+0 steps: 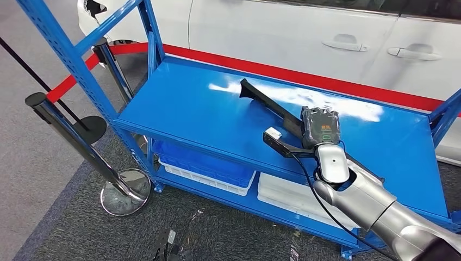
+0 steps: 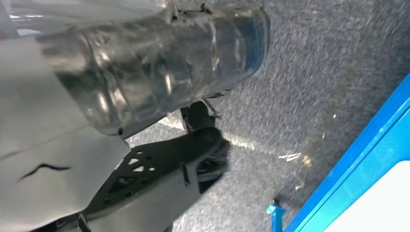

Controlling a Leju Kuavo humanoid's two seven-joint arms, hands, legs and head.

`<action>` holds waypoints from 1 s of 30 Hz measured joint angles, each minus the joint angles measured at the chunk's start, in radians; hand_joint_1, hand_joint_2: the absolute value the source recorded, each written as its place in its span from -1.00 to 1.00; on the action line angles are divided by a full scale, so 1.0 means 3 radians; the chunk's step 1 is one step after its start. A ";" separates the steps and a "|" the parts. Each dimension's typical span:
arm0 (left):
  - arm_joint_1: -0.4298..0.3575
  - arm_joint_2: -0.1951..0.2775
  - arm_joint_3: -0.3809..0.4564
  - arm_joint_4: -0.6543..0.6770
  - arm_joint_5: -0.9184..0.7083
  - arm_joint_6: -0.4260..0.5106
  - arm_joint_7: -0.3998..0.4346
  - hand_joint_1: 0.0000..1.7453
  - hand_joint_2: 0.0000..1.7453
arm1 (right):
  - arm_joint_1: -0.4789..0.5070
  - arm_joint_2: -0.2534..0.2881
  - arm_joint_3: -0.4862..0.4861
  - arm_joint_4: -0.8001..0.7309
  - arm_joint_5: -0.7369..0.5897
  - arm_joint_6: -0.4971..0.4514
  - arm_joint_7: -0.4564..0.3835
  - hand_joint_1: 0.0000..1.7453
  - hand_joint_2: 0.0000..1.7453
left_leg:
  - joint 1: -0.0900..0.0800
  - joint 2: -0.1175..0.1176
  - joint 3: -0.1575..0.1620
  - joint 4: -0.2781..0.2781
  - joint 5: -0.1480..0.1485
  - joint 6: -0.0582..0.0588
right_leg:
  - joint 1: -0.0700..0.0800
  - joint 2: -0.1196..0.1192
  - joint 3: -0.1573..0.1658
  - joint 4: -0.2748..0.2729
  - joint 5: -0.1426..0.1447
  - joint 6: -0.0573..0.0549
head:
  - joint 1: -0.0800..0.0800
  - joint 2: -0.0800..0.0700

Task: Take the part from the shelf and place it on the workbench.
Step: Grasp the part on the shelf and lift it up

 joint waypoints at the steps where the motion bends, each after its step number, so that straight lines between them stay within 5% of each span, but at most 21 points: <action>1: -0.0001 0.0001 -0.0009 0.0001 -0.0003 0.0034 -0.0015 -1.00 -1.00 | 0.0014 -0.0012 -0.0028 -0.0053 0.0049 -0.0076 -0.0002 0.98 1.00 | -0.0005 -0.0003 -0.0011 0.0027 -0.0016 -0.0015 | 0.0002 0.0001 0.0079 -0.0158 0.0045 -0.0010 | 0.0000 0.0000; 6: 0.0016 0.0011 -0.0045 0.0009 -0.0012 0.0247 -0.0161 -1.00 -1.00 | 0.0196 -0.0095 -0.0235 -0.0494 0.0389 -0.0435 -0.0004 0.99 1.00 | -0.0011 -0.0002 -0.0057 0.0099 -0.0070 -0.0075 | 0.0010 0.0008 0.0125 -0.0271 0.0050 -0.0085 | -0.0007 0.0000; 10: 0.0028 0.0016 -0.0050 0.0010 -0.0085 0.0469 -0.0325 -1.00 -1.00 | 0.0376 -0.0197 -0.0476 -0.0982 0.0761 -0.0517 -0.0005 1.00 1.00 | 0.0012 0.0004 -0.0355 0.0779 -0.0406 -0.0134 | 0.0009 -0.0006 0.0144 -0.0278 0.0044 -0.0128 | -0.0033 0.0000; 12: 0.0038 0.0020 -0.0060 0.0011 -0.0101 0.0554 -0.0309 -1.00 -1.00 | 0.0478 -0.0231 -0.0601 -0.1235 0.0925 -0.0527 -0.0007 1.00 1.00 | 0.0016 0.0004 -0.0467 0.0990 -0.0425 -0.0130 | 0.0016 -0.0003 0.0152 -0.0278 0.0040 -0.0134 | -0.0033 0.0000; 13: 0.0042 0.0024 -0.0070 0.0012 -0.0104 0.0576 -0.0302 -1.00 -1.00 | 0.0525 -0.0243 -0.0655 -0.1362 0.0999 -0.0531 -0.0008 1.00 1.00 | 0.0014 0.0003 -0.0440 0.0917 -0.0348 -0.0118 | 0.0018 0.0001 0.0159 -0.0278 0.0037 -0.0136 | -0.0033 0.0000; 16: 0.0040 0.0042 -0.0104 0.0012 -0.0106 0.0591 -0.0301 -1.00 -1.00 | 0.0642 -0.0270 -0.0813 -0.1760 0.1210 -0.0565 -0.0012 1.00 1.00 | -0.0011 0.0002 -0.0146 0.0282 -0.0035 -0.0056 | 0.0021 0.0014 0.0186 -0.0285 0.0027 -0.0134 | -0.0031 0.0000; 18: 0.0036 0.0057 -0.0121 0.0012 -0.0112 0.0574 -0.0301 -1.00 -1.00 | 0.0739 -0.0279 -0.0917 -0.2050 0.1355 -0.0603 -0.0017 0.98 1.00 | -0.0036 0.0000 -0.0037 0.0056 0.0004 -0.0030 | 0.0018 0.0014 0.0184 -0.0298 0.0033 -0.0115 | -0.0032 0.0000; 22: 0.0045 0.0085 -0.0155 0.0014 -0.0136 0.0530 -0.0301 -1.00 -1.00 | 0.0937 -0.0283 -0.1116 -0.2638 0.1572 -0.0632 -0.0034 0.94 1.00 | -0.0023 0.0005 0.0035 -0.0102 0.0057 0.0003 | 0.0016 0.0008 0.0163 -0.0259 -0.0014 -0.0055 | -0.0033 0.0000; 26: 0.0041 0.0100 -0.0170 0.0015 -0.0141 0.0518 -0.0303 -1.00 -1.00 | 0.1085 -0.0284 -0.1279 -0.3092 0.1715 -0.0715 -0.0058 0.94 1.00 | -0.0016 0.0011 0.0057 -0.0138 0.0081 0.0029 | 0.0021 0.0002 -0.0129 0.0438 -0.0368 -0.0030 | -0.0015 0.0000; 28: 0.0044 0.0105 -0.0189 0.0016 -0.0144 0.0514 -0.0304 -1.00 -1.00 | 0.1163 -0.0284 -0.1328 -0.3280 0.1747 -0.0765 -0.0064 0.94 1.00 | -0.0010 0.0010 0.0048 -0.0114 0.0071 0.0025 | 0.0005 -0.0001 -0.0145 0.0493 -0.0332 -0.0011 | -0.0016 0.0000; 30: 0.0044 0.0110 -0.0208 0.0016 -0.0155 0.0502 -0.0299 -1.00 -1.00 | 0.1218 -0.0283 -0.1377 -0.3463 0.1758 -0.0829 -0.0074 0.94 1.00 | 0.0000 0.0006 0.0036 -0.0067 0.0045 0.0003 | -0.0021 -0.0005 0.0054 0.0112 -0.0149 0.0010 | -0.0015 0.0000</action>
